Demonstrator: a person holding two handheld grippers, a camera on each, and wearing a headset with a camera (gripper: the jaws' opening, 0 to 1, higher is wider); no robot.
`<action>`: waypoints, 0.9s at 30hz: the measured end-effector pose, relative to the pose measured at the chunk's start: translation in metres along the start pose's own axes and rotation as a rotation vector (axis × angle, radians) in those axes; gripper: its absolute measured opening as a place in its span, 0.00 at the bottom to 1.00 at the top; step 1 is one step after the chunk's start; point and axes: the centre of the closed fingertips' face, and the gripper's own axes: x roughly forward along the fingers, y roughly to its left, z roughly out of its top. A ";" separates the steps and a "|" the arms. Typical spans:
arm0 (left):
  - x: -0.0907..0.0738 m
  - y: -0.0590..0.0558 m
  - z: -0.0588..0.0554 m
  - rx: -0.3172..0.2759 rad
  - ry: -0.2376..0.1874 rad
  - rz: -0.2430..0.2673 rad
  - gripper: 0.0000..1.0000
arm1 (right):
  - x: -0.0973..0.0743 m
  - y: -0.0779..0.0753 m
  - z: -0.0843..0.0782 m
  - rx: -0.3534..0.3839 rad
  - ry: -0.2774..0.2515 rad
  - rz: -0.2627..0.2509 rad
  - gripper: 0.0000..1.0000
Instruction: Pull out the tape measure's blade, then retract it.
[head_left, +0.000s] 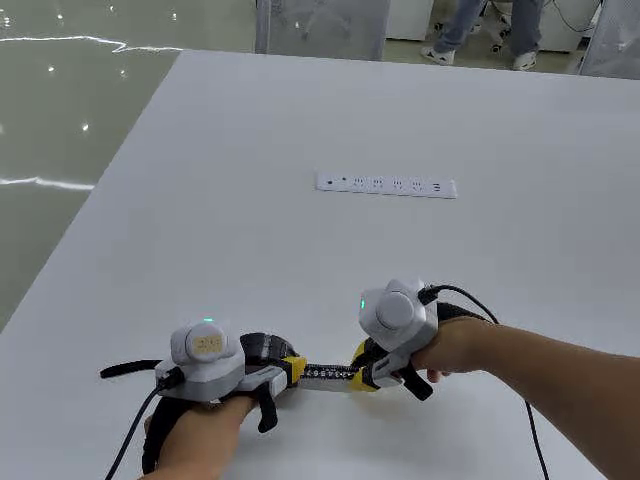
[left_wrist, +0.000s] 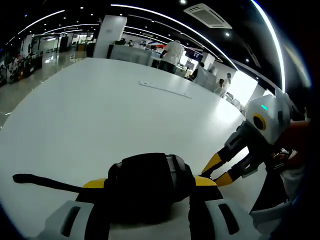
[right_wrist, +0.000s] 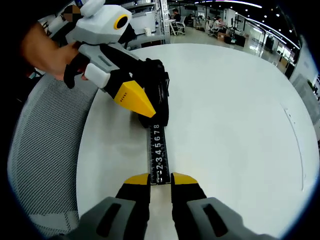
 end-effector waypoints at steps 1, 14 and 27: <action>0.000 0.000 0.000 -0.001 -0.001 0.000 0.60 | 0.000 0.000 0.001 -0.001 -0.001 0.001 0.14; 0.000 0.000 0.000 -0.018 -0.005 -0.001 0.60 | 0.009 0.000 0.017 -0.022 -0.020 0.008 0.14; 0.000 0.000 0.001 -0.019 -0.008 -0.001 0.60 | 0.016 0.002 0.027 -0.040 -0.033 0.007 0.15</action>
